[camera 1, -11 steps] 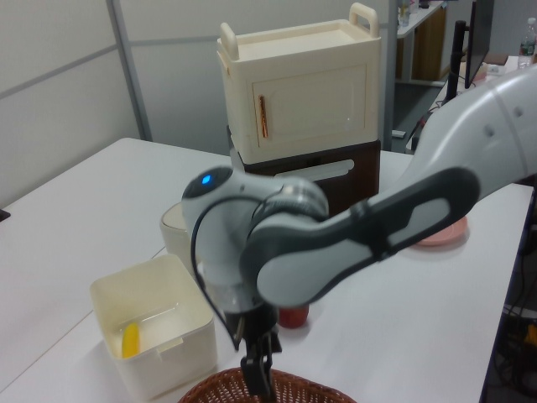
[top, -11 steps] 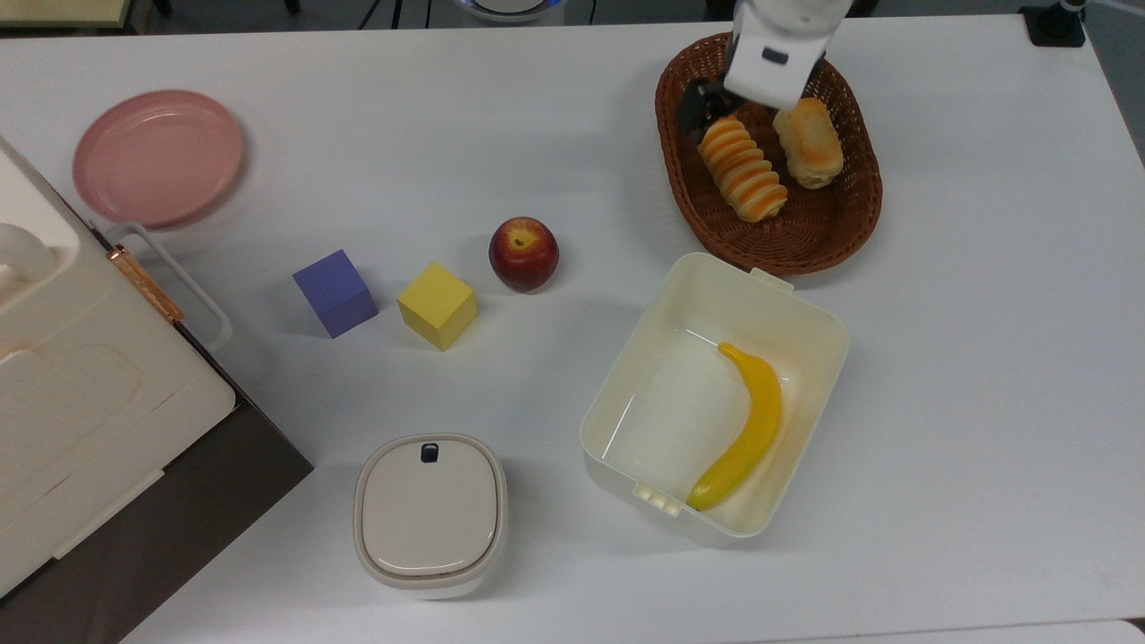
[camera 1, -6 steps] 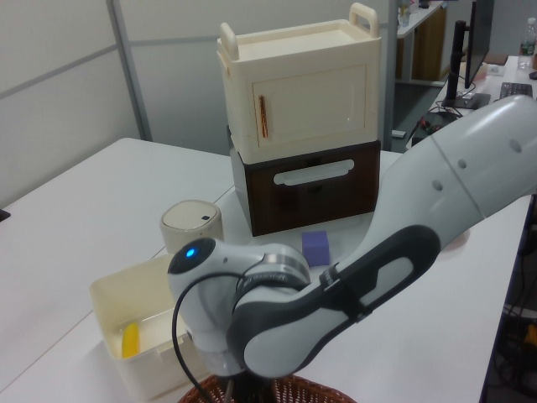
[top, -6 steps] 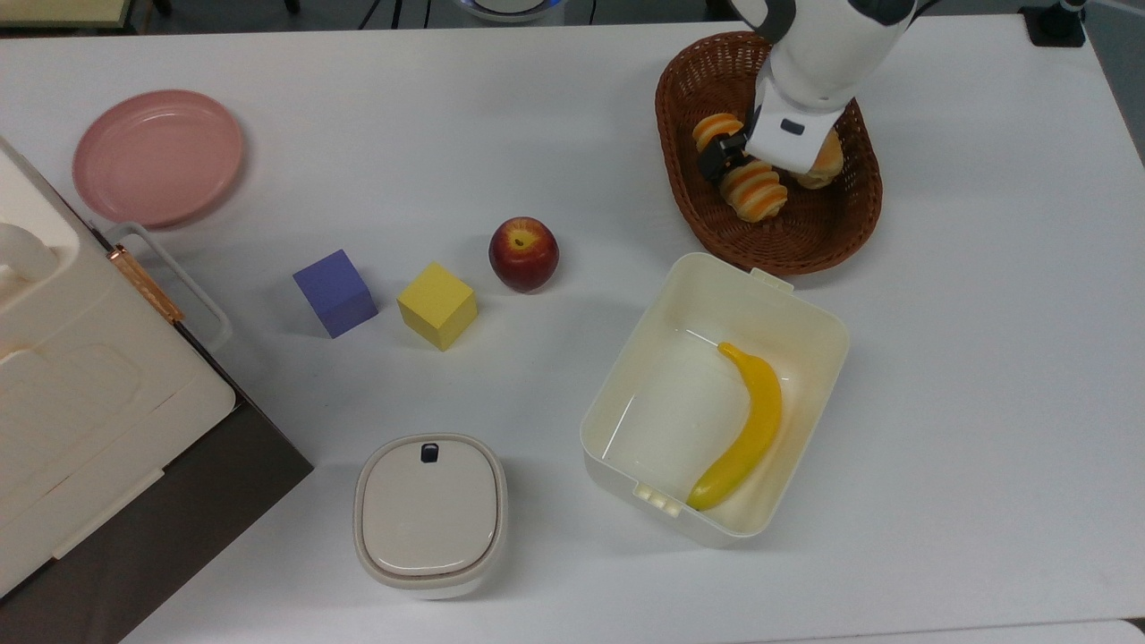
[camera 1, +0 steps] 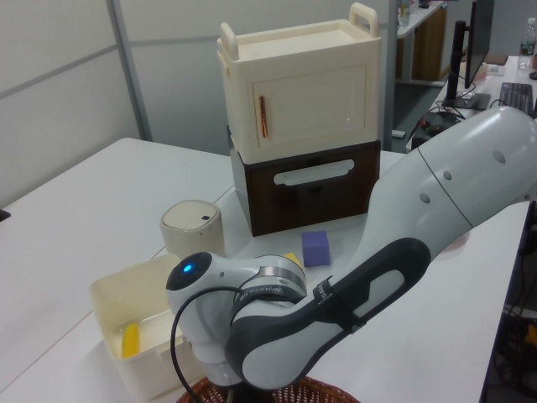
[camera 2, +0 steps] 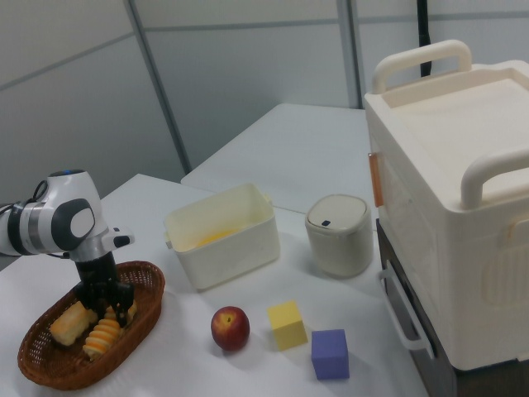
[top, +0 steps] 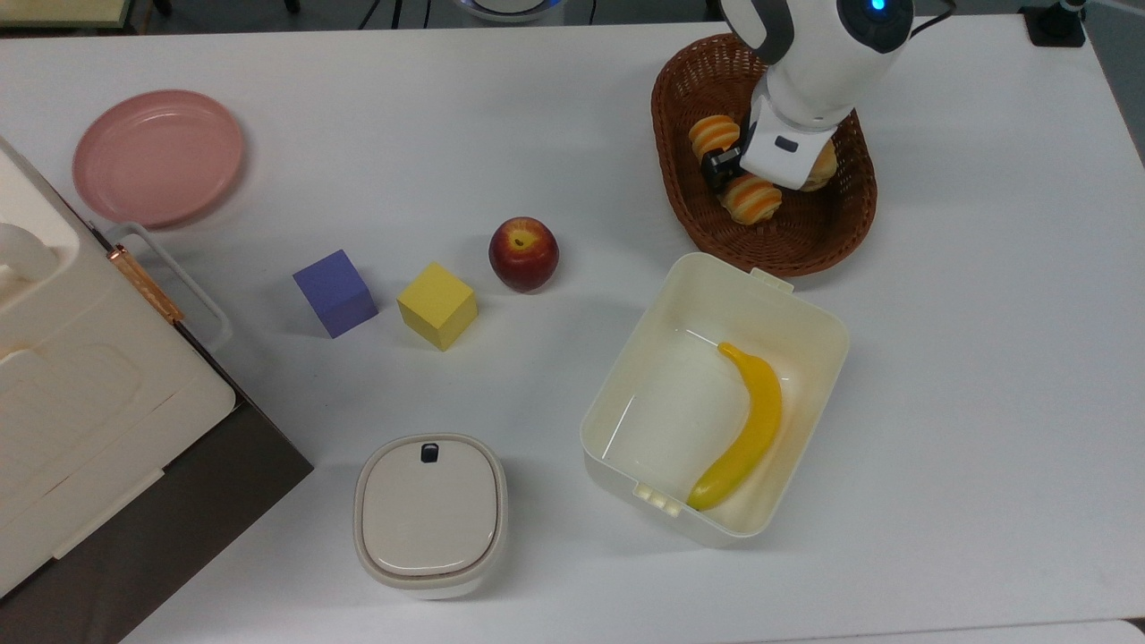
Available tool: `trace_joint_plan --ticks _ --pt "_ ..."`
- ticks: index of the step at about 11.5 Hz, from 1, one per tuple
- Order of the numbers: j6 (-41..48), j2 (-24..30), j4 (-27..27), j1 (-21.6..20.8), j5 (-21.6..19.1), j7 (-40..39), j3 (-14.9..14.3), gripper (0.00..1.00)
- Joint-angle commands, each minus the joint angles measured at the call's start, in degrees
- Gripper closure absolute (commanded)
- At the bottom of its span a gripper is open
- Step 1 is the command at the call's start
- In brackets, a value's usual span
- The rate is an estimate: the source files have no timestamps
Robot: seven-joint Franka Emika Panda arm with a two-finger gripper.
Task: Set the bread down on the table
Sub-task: 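Lift the ridged roll out of the basket toward the apple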
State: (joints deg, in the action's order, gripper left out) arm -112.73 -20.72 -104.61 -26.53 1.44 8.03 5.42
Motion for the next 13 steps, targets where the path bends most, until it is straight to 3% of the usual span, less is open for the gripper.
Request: trace_joint_plan --ticks 1,5,7,9,13 --pt "0.32 2.34 0.98 -1.23 1.1 4.86 0.11 0.55" --pt "6.46 5.16 5.19 -1.77 1.02 6.82 0.12 0.55" --pt "7.09 7.17 6.17 0.33 1.1 6.12 -0.06 0.54" --pt "8.92 9.55 6.17 4.27 1.1 3.07 -0.15 0.54" --pt "10.16 12.02 6.26 16.13 1.71 -9.67 -0.76 0.51"
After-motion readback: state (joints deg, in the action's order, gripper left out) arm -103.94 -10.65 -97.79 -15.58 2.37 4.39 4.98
